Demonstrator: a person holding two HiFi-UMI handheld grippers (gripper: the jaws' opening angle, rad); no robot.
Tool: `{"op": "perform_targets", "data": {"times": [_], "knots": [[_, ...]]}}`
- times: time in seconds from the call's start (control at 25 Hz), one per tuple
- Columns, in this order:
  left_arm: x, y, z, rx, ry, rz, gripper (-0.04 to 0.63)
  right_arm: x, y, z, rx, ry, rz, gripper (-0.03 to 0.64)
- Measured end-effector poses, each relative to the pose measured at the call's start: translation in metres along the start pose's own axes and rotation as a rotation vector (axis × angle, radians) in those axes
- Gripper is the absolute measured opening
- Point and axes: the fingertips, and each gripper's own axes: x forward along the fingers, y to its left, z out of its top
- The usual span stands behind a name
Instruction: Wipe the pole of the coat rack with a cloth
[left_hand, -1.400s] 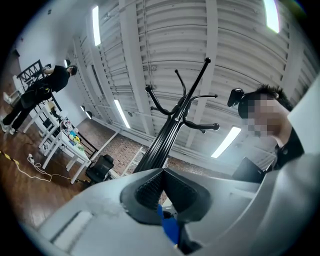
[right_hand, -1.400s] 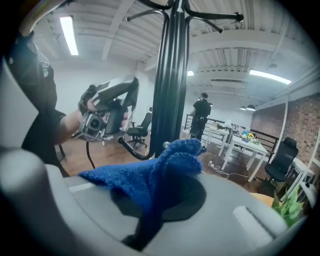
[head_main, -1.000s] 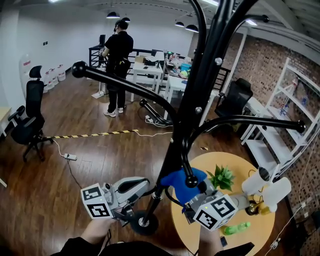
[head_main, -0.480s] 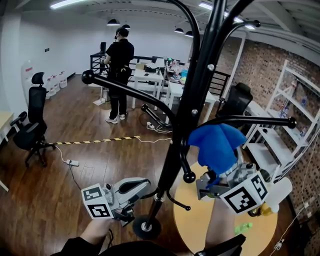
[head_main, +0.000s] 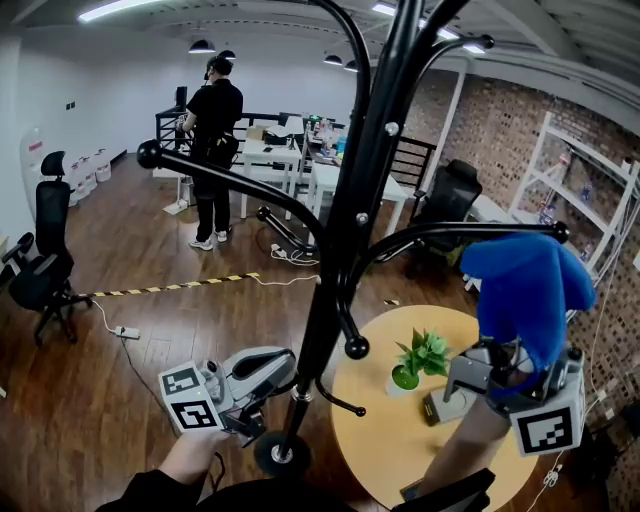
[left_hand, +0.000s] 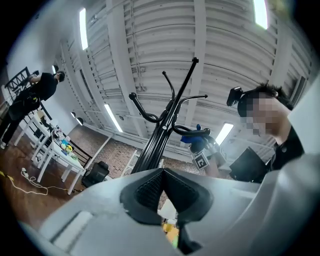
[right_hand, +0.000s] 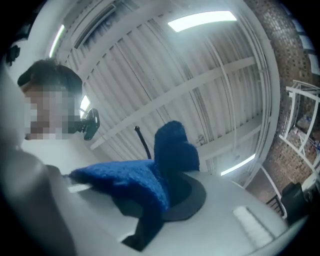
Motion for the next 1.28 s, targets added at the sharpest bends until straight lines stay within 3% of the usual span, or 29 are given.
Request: {"op": "perform_targets", "data": {"times": [0.2,0.48,0.68,0.92,1.28], "knots": [[-0.008,-0.005,0.002,-0.001,-0.014,-0.008,0.002,-0.001,0.002,0.012,-0.005,-0.030,-0.014,0.021],[-0.021,-0.008,0.013,0.002,-0.043,0.024,0.002,0.011,0.005,-0.017,-0.001,0.016,-0.006,0.020],[-0.035,-0.007,0.009,-0.009,-0.053,0.060,0.002,0.020,0.015,-0.075,0.020,0.140,0.037,0.020],[-0.049,-0.012,0.011,-0.008,-0.059,0.099,0.002,0.020,0.014,-0.171,0.065,0.370,0.052,0.020],[-0.051,-0.006,-0.004,-0.047,-0.025,0.107,0.002,-0.054,0.019,-0.264,0.192,0.592,0.016,0.020]]}}
